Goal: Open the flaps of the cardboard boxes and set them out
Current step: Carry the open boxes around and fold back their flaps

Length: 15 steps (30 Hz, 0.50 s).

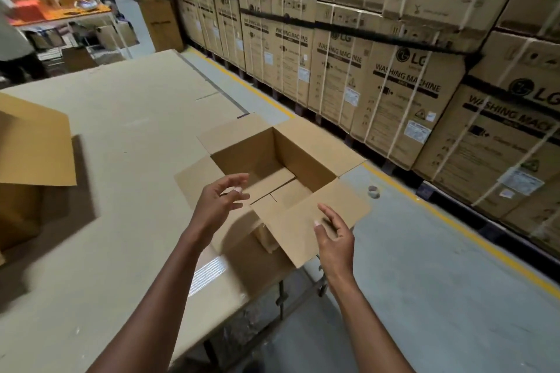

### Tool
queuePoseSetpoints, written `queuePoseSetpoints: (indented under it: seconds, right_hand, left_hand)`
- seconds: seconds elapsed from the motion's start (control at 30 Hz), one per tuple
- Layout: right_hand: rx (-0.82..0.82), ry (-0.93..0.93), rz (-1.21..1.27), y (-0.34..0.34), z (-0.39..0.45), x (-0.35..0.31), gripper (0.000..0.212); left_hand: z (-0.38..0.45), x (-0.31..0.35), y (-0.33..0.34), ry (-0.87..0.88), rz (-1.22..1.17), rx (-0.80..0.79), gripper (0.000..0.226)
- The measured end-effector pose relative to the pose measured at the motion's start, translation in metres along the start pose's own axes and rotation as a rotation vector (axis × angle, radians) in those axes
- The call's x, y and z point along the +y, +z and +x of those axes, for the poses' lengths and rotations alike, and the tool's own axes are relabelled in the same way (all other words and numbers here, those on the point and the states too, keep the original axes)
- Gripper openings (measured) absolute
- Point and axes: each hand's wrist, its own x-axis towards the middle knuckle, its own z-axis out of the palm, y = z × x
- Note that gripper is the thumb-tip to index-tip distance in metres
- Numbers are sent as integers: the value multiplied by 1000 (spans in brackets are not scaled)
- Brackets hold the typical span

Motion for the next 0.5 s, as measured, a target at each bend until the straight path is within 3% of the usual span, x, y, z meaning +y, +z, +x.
queuePoseSetpoints:
  seconds: [0.3,0.5]
  right_hand:
    - [69,66,14,5,6,0,40]
    - [143,97,7,10,9,4,38]
  left_hand:
    - [137,6,-31,48,236,-41,36]
    - [227,0,-47,-16,359,-67,33]
